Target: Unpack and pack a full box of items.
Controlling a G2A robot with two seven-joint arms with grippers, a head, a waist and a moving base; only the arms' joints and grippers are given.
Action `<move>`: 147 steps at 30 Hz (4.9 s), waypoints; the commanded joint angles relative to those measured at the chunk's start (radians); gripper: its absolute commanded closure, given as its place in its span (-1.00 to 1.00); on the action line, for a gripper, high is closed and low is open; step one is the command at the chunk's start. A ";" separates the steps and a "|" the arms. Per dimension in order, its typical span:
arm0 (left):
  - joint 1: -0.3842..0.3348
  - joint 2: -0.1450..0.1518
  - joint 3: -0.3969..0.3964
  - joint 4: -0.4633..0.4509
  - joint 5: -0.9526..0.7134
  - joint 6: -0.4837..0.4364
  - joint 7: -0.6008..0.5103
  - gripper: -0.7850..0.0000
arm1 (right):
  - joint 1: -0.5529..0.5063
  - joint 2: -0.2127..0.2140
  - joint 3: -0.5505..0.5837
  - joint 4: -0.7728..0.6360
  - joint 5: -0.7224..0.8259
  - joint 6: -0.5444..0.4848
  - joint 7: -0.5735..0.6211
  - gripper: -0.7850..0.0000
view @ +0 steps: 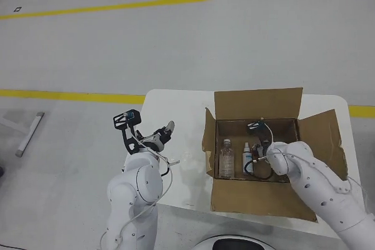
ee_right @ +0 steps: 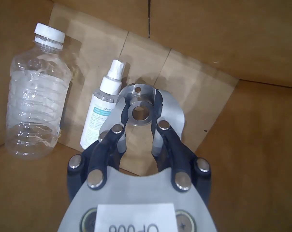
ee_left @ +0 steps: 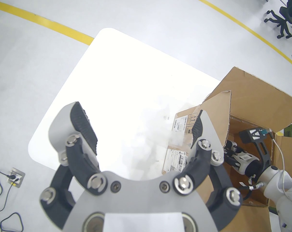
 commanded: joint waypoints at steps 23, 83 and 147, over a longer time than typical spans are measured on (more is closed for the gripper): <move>0.000 0.000 0.000 0.000 0.000 0.000 0.000 -1.00 | -0.022 -0.011 0.023 -0.013 -0.039 0.004 0.025 0.06; 0.000 0.000 0.000 0.000 0.000 0.000 0.000 -1.00 | -0.631 0.022 0.869 -0.361 0.270 -0.183 -1.028 1.00; -0.031 0.013 0.160 0.237 0.025 -0.354 0.203 1.00 | -0.587 0.028 0.758 -0.499 0.330 -0.447 -0.868 1.00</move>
